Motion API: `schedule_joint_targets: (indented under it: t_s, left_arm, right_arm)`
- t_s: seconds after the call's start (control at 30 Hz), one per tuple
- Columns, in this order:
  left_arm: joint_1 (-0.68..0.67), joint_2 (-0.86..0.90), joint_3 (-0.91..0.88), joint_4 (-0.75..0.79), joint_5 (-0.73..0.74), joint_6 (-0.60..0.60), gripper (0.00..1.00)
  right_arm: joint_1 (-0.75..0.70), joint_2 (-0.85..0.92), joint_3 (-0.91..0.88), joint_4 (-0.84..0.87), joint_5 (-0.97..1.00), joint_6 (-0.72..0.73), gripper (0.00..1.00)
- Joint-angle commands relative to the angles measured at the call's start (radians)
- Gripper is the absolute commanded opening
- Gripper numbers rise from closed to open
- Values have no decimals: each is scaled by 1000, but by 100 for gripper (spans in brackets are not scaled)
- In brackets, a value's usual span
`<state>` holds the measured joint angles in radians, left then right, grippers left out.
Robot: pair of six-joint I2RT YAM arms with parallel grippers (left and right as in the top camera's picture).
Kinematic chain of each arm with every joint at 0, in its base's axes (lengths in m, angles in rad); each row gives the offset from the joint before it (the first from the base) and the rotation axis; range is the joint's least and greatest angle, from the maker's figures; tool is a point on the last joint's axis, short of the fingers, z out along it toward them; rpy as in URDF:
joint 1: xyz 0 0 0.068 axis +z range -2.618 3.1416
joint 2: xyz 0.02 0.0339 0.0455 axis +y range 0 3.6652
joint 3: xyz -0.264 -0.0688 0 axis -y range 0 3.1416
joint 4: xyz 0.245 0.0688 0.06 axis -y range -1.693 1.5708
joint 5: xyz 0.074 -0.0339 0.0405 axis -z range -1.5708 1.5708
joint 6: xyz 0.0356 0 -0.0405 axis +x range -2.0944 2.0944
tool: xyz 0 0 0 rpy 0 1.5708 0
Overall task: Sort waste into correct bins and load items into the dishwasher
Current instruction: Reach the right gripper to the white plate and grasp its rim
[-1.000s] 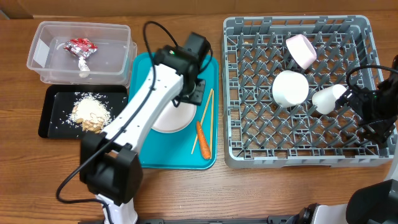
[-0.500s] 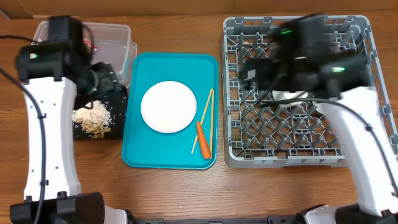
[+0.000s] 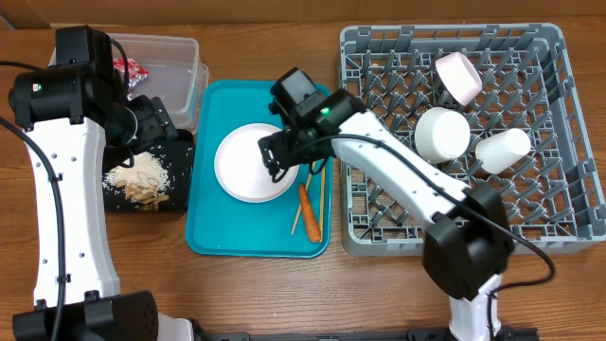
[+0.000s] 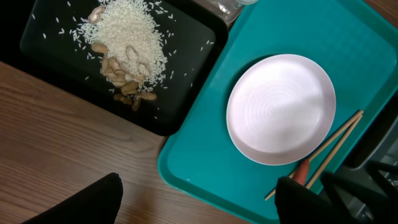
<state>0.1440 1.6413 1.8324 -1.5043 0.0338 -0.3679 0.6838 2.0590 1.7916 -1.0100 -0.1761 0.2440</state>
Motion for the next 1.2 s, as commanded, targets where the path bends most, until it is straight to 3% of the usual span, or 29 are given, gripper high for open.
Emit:
schedule_joint_targets:
  t_s: [0.0,0.4,0.47,0.57,0.63,0.7,0.77,0.9,1.17]
  left_arm:
    - [3,0,3,-2,11,-14,80]
    - [3,1,3,-3,11,-14,81]
    - [3,1,3,-3,10,-14,81]
    - [3,1,3,-5,11,-14,81]
    - [3,1,3,-6,11,-14,81]
    - [3,1,3,-6,11,-14,80]
    - [3,1,3,-6,10,-14,81]
    - [3,1,3,-7,10,-13,81]
    - [3,1,3,-6,7,-13,81]
  right_arm:
    - [2,64,14,27,56,75,91]
    - [2,194,5,85,54,150,89]
    - [2,209,5,82,55,150,83]
    - [2,212,5,85,68,154,61]
    - [1,212,5,81,70,154,41]
    - [1,212,5,81,71,154,34]
    - [1,212,5,82,71,154,18]
    - [-6,206,24,46,154,203,4]
    - [-101,68,234,-150,204,163,4]
